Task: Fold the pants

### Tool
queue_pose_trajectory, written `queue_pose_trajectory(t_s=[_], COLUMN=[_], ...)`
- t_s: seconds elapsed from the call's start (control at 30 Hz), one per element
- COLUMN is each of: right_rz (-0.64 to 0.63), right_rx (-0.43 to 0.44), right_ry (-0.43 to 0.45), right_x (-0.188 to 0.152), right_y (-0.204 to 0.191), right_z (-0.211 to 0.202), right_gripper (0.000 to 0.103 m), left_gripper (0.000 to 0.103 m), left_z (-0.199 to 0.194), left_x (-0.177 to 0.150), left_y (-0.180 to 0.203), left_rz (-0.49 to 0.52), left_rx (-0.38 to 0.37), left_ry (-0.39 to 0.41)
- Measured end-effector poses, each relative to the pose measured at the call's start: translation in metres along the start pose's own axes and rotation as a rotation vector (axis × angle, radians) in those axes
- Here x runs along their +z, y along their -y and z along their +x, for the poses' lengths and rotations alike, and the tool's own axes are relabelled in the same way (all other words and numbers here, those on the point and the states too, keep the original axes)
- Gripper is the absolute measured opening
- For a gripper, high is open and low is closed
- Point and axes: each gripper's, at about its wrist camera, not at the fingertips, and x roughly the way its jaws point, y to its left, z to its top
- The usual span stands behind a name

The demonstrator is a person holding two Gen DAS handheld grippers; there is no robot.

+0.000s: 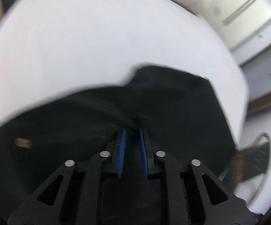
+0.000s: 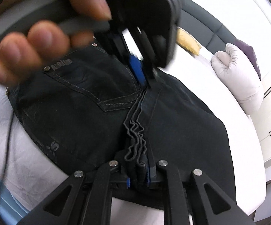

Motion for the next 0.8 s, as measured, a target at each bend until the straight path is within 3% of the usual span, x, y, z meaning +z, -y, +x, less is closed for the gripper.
queue_pose_trajectory(t_s=[0.1, 0.2, 0.27, 0.3, 0.33, 0.4, 0.43, 0.47, 0.57, 0.67, 0.8], right_rz=[0.0, 0.006, 0.046, 0.074, 0.118, 0.249, 0.303, 0.382, 0.595, 0.721, 0.887], right_rx=[-0.011, -0.004, 0.054, 0.104, 0.174, 0.339, 0.398, 0.45, 0.549, 0.642, 0.868], right_ry=[0.0, -0.004, 0.006, 0.014, 0.024, -0.003, -0.021, -0.041, -0.023, 0.026, -0.002], right_x=[0.0, 0.002, -0.001, -0.003, -0.006, -0.016, -0.021, -0.029, -0.048, -0.052, -0.048], right_y=[0.0, 0.003, 0.012, 0.019, 0.03, 0.066, 0.085, 0.112, 0.196, 0.263, 0.311], right_z=[-0.001, -0.006, -0.017, -0.025, -0.034, -0.044, -0.043, -0.04, -0.027, -0.002, 0.066], right_gripper=[0.016, 0.028, 0.052, 0.057, 0.056, 0.042, 0.018, 0.007, 0.008, 0.007, 0.007], left_gripper=[0.015, 0.015, 0.015, 0.015, 0.015, 0.015, 0.015, 0.014, 0.007, 0.003, 0.002], left_z=[-0.021, -0.024, -0.011, -0.001, 0.007, 0.032, 0.042, 0.047, 0.051, 0.054, 0.055], left_x=[0.004, -0.001, -0.006, -0.009, -0.013, -0.022, -0.026, -0.031, -0.031, -0.033, -0.037], left_y=[0.005, 0.035, 0.065, 0.08, 0.084, 0.098, 0.102, 0.104, 0.11, 0.11, 0.108], left_rz=[-0.002, 0.071, 0.122, 0.146, 0.168, 0.199, 0.2, 0.2, 0.208, 0.2, 0.202], left_rx=[0.017, -0.003, -0.024, -0.024, -0.02, -0.008, 0.009, 0.026, 0.049, 0.047, 0.051], left_ry=[0.066, 0.092, 0.076, 0.058, 0.039, -0.008, -0.025, -0.014, 0.002, 0.008, 0.011])
